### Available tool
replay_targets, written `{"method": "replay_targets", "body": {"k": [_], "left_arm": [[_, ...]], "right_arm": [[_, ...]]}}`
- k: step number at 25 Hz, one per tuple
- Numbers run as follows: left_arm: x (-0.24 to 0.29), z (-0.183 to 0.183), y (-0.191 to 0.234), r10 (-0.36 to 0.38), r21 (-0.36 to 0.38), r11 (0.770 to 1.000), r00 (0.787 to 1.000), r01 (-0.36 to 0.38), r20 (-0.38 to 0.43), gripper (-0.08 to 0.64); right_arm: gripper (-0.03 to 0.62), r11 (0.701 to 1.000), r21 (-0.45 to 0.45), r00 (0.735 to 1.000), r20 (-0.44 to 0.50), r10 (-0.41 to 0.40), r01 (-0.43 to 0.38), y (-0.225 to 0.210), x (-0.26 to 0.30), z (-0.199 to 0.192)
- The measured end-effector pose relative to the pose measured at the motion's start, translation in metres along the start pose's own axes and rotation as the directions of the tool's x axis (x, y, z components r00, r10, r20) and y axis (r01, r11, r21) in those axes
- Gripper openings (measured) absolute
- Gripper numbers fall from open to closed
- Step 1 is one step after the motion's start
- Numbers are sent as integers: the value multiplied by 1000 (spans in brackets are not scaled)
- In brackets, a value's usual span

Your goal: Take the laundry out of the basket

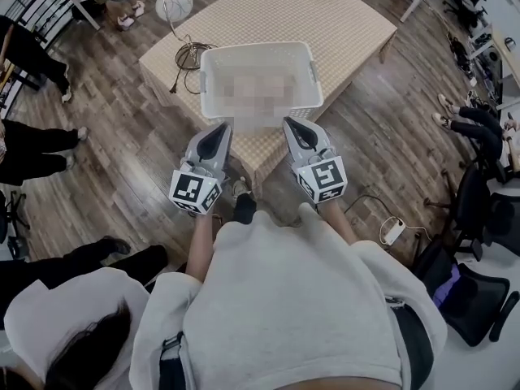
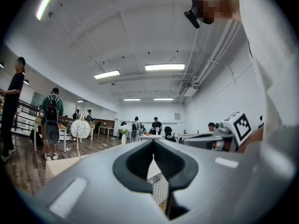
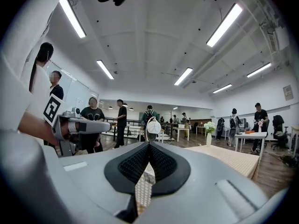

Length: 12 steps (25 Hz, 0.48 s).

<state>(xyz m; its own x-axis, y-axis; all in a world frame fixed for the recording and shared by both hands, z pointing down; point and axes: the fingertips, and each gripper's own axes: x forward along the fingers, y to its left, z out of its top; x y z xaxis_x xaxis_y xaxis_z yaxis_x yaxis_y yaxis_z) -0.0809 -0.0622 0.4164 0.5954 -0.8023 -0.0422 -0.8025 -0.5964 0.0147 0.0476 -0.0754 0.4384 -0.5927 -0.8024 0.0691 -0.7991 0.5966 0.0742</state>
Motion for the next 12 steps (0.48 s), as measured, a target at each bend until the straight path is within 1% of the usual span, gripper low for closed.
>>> {"method": "replay_targets", "body": {"k": [12], "left_arm": [[73, 20, 112, -76, 0, 997, 997, 76, 33, 6]], "right_arm": [[-2, 996, -17, 996, -4, -86, 86, -36, 116, 27]]}}
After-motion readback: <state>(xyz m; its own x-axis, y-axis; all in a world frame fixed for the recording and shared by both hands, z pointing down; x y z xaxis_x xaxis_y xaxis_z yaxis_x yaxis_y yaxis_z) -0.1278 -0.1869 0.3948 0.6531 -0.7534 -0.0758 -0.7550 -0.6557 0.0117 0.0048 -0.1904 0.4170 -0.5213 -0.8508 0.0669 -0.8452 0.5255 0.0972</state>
